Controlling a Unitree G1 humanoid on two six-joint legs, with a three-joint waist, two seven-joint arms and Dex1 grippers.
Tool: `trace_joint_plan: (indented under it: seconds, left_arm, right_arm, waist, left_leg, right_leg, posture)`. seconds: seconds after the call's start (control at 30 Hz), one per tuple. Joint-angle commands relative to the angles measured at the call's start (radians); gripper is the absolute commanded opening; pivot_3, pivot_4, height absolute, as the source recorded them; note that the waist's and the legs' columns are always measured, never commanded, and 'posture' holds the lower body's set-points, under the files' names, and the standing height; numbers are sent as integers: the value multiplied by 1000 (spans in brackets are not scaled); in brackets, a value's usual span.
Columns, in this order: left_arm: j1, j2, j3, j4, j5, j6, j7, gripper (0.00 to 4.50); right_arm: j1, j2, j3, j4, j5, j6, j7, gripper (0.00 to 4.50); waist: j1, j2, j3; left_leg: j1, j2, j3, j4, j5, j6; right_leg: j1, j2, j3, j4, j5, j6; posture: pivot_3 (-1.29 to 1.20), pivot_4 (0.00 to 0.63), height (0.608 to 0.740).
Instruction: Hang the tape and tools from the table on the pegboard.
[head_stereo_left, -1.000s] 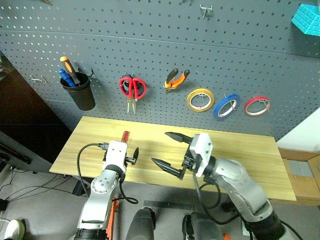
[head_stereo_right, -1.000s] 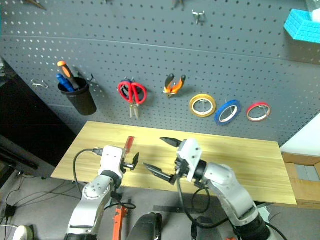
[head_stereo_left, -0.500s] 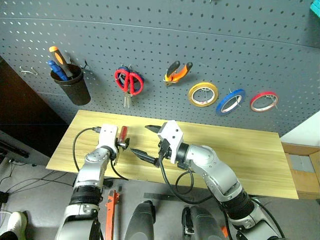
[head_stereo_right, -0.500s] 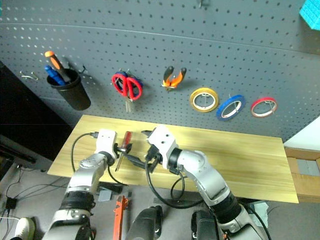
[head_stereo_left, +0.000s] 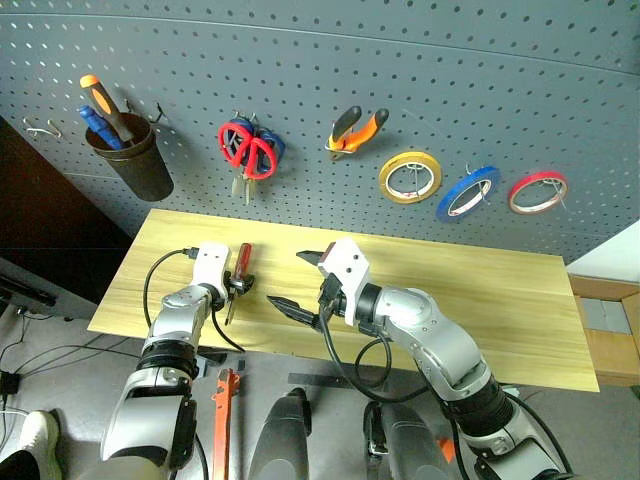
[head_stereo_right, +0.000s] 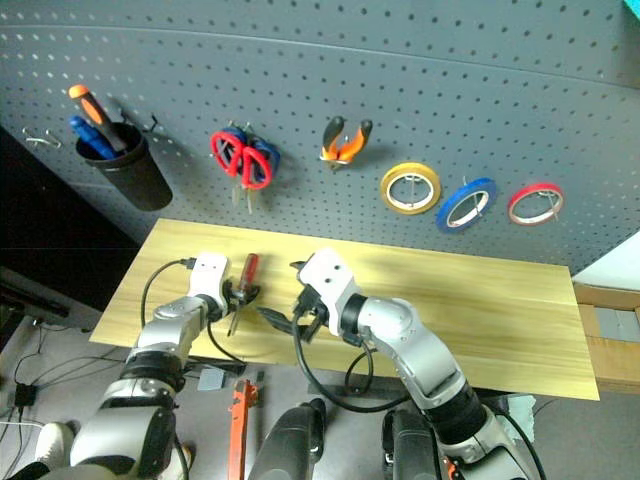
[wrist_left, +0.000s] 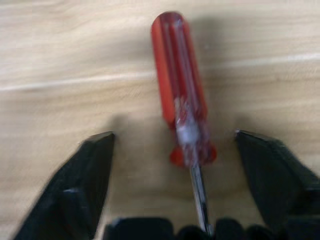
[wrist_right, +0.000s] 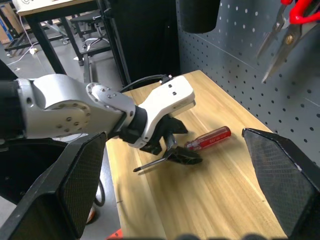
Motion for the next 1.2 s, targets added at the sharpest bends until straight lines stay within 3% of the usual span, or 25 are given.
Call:
trace_joint_plan:
  seconds: [0.03,0.2,0.33,0.5,0.67,0.77,0.93,1.2]
  left_arm:
    - [-3,1,-11,39,7,-18,-11,2541]
    - [-1,1,-12,38,5,-25,-12,892]
    - [33,0,-16,-17,14,-27,13,835]
    - [304,-14,-35,-603,32,86,69,835]
    - [543,-62,-22,-1045,167,194,262,835]
    - [600,-91,-1,-1254,239,224,342,835]
    - [442,-64,35,-1333,307,217,411,835]
    - [-18,97,106,-921,300,-57,503,835]
  right_arm:
    - [3,5,-14,-44,6,-4,-4,4500]
    - [-5,5,-16,-31,-1,-15,-1,4500]
    - [-21,10,-19,3,-8,-42,3,4500]
    - [7,3,-85,-92,78,-28,34,4500]
    - [60,39,-142,-222,214,33,22,4500]
    - [71,77,-168,-278,289,67,-10,4500]
    - [8,142,-191,-265,327,69,-64,4500]
    - [-104,178,-200,-128,303,-32,-55,4500]
  waist:
    - [-1,1,2]
    - [-1,1,2]
    - [-2,1,3]
    - [-14,0,2]
    - [-10,-1,-2]
    - [-4,-1,-5]
    - [14,-2,-9]
    - [27,-7,-34]
  left_leg:
    - [0,0,0,0,0,0]
    - [0,0,0,-2,0,0]
    - [0,0,0,-2,0,-1]
    - [-2,1,1,-3,-2,-4]
    - [-12,0,-7,-4,-2,-5]
    - [-17,0,-11,-2,-1,-7]
    - [-17,0,-17,-2,6,-11]
    - [-18,-2,-16,-2,11,-10]
  right_leg:
    - [0,0,0,0,0,0]
    - [-1,0,0,0,0,0]
    - [-1,0,-1,0,0,0]
    - [-1,-1,0,-3,2,-3]
    - [-8,-2,-7,-5,1,-3]
    - [-10,-2,-12,-4,1,-3]
    - [-10,0,-18,0,-2,1]
    - [-9,1,-18,0,1,1]
  posture:
    - [128,351,740]
    - [127,346,740]
    - [129,329,740]
    - [121,268,740]
    - [144,229,740]
    - [154,214,740]
    - [185,190,740]
    - [169,162,740]
